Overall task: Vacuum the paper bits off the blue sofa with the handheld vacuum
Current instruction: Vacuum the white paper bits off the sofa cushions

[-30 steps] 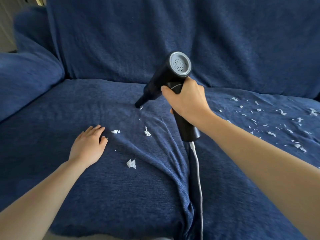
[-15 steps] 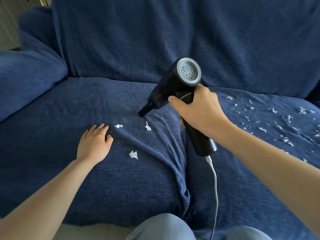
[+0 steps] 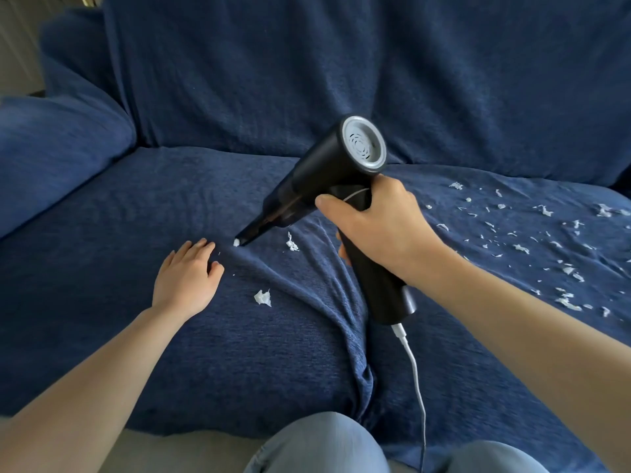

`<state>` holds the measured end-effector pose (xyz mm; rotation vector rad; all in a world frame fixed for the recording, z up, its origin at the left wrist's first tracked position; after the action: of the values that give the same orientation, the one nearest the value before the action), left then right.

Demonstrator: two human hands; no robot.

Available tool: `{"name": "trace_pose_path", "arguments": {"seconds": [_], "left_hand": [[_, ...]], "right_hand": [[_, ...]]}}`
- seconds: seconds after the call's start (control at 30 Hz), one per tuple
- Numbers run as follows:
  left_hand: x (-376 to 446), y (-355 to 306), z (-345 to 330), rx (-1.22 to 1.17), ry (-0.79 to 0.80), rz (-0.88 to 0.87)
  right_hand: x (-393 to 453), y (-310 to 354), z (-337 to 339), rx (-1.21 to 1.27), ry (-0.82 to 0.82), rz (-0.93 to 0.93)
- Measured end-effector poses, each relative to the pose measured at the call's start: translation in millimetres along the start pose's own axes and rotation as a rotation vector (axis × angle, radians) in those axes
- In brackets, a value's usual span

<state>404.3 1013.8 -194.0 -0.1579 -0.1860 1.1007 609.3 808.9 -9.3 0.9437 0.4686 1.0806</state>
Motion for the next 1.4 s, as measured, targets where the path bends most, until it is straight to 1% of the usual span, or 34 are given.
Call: {"name": "trace_pose_path", "arguments": {"seconds": [0.27,0.37,0.57,0.83,1.07,1.17,1.4], "left_hand": [[0.4,1.7,1.5,-0.020,-0.050,-0.018],[0.1,3.7,2.5,-0.011,-0.040,-0.044],[-2.3,9.5,5.6,0.002,-0.031,-0.061],[-19.6,17.1,5.9,0.042,-0.023,-0.022],[-27.6,16.4,6.3,0.068,-0.002,-0.018],[-27.8,15.5,5.9,0.077,0.013,-0.005],[-28.5,3.0,3.8,0.066,0.029,0.067]], "right_hand": [[14.9,-7.7,-9.3,0.077,0.074,0.034],[20.6,-12.6,-8.0,0.100,0.099,0.036],[16.8,-11.8,-2.5,0.057,0.147,0.082],[-0.8,-2.3,-1.2,0.021,0.142,0.105],[-11.2,10.5,-15.3,-0.098,0.130,0.117],[-18.5,13.6,-4.3,-0.070,0.140,0.110],[-42.3,11.5,21.8,-0.091,0.140,0.098]]}}
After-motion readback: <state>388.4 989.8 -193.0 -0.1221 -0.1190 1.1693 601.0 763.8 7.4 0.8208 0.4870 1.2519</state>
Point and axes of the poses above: each hand's wrist, its own x-axis towards the middle knuckle, its own z-axis out of the back of the hand, y = z × x, the point moved 2 cm from there along x, towards the middle knuckle, and after that the axes turned 5 degrees about y, right-handed, at the moved point
